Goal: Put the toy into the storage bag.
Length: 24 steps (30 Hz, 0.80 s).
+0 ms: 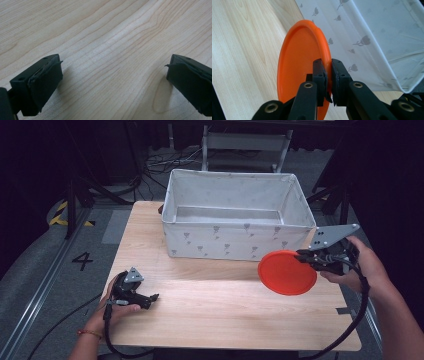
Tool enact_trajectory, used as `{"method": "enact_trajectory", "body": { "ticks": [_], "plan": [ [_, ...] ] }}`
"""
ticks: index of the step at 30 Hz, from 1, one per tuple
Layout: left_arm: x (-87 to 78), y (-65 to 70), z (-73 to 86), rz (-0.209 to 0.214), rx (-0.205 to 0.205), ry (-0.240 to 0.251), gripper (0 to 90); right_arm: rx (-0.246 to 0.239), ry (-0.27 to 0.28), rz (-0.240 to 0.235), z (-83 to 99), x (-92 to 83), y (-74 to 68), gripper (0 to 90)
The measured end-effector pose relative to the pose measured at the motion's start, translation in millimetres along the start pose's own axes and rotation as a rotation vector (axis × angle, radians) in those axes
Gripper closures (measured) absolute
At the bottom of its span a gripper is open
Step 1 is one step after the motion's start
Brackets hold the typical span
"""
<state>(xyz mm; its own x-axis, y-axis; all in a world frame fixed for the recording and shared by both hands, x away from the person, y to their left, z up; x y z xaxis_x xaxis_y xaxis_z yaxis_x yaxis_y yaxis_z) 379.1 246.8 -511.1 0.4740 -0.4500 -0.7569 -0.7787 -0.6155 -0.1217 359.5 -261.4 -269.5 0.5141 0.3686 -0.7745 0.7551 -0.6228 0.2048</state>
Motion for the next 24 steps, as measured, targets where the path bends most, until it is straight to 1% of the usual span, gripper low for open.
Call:
{"method": "enact_trajectory", "body": {
  "ticks": [3,6,8,12,13,15,17,24],
  "plan": [
    [0.0,0.3,0.0,-0.001,-0.004,0.000,0.6,0.001,0.019,0.001,-3.4,-7.2,6.9,82.8],
    [0.0,0.3,0.0,0.000,-0.004,0.000,0.7,0.005,0.025,0.021,-8.8,-12.2,13.9,82.7],
    [0.0,0.3,0.0,-0.001,-0.004,0.000,0.6,0.000,0.028,0.031,-12.8,-15.5,17.4,82.8],
    [0.0,0.3,0.0,-0.001,-0.004,0.000,0.6,-0.004,0.031,0.029,-19.6,-20.4,20.8,82.7],
    [0.0,0.3,0.0,-0.001,-0.005,0.000,0.6,-0.005,0.036,0.029,-25.0,-23.8,22.7,82.7],
    [0.0,0.3,0.0,-0.001,-0.004,0.000,0.6,-0.008,0.037,0.036,-27.4,-25.2,23.7,82.8],
    [0.0,0.3,0.0,-0.001,-0.005,0.000,0.6,-0.016,0.035,0.050,-34.5,-29.4,26.8,82.8],
    [0.0,0.3,0.0,-0.001,-0.005,0.000,0.6,-0.022,0.044,0.068,-50.4,-39.3,35.5,82.8]
  ]
}}
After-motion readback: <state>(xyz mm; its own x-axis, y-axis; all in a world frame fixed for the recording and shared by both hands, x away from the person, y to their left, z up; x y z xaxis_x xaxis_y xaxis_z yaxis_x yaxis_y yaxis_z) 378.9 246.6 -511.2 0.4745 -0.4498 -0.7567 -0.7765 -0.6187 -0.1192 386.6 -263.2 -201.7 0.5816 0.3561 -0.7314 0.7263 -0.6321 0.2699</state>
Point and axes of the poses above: each handheld gripper's, and its own axes: x roughly forward along the jaws, z roughly out of its underside, y roughly to its right, the point moved 2 cm from there along x, roughly forward along the jaws, and after that the axes turned 12 degrees about x, right-handed, at the moved point
